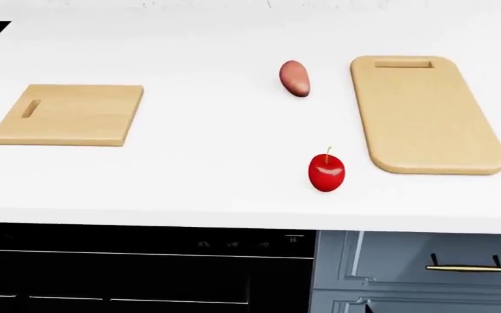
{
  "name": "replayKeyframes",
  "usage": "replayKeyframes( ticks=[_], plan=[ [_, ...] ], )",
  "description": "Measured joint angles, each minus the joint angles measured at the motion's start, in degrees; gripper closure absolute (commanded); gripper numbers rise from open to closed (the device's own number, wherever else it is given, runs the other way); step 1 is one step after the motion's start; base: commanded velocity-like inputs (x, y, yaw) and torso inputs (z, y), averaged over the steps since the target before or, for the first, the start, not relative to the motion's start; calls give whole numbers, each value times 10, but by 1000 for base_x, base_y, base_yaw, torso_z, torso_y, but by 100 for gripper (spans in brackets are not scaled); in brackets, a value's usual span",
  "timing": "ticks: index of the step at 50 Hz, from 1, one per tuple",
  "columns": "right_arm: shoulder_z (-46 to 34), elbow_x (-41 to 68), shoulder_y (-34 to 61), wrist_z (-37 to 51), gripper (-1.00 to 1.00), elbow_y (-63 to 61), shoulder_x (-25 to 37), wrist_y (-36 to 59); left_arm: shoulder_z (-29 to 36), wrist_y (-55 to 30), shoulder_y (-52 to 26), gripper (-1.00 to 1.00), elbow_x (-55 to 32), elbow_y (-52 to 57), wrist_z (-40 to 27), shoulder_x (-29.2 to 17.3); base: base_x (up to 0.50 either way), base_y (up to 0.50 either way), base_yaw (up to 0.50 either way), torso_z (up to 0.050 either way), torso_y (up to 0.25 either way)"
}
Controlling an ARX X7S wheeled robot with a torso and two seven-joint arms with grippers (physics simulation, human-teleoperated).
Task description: Place the cherry and the sweet potato on separate cutting boards.
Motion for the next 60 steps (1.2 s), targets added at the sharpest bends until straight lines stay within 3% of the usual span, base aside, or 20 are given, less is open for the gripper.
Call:
replayKeyframes(
  ticks=[7, 22, 31, 44, 60],
  plan=[
    [0, 13, 7, 0, -100, -33, 8, 31, 0, -39, -3, -100, -36, 45, 3, -6, 0, 0, 0, 0, 0],
    [45, 95, 146, -18, -100, -245, 66, 325, -12, -303, -115, -100, -161, 240, -7, -61, 0, 0, 0, 0, 0],
    [95, 152, 211, -34, -100, -300, 98, 442, -32, -422, -194, -100, -220, 299, -15, -95, 7, -1, 0, 0, 0],
    [145, 205, 243, -52, -100, -327, 121, 517, -46, -481, -234, -100, -250, 320, -18, -120, 335, -152, 0, 0, 0],
    [138, 230, 273, -65, -100, -329, 126, 549, -48, -505, -263, -100, -264, 316, -13, -136, 489, -20, 0, 0, 0]
  ],
)
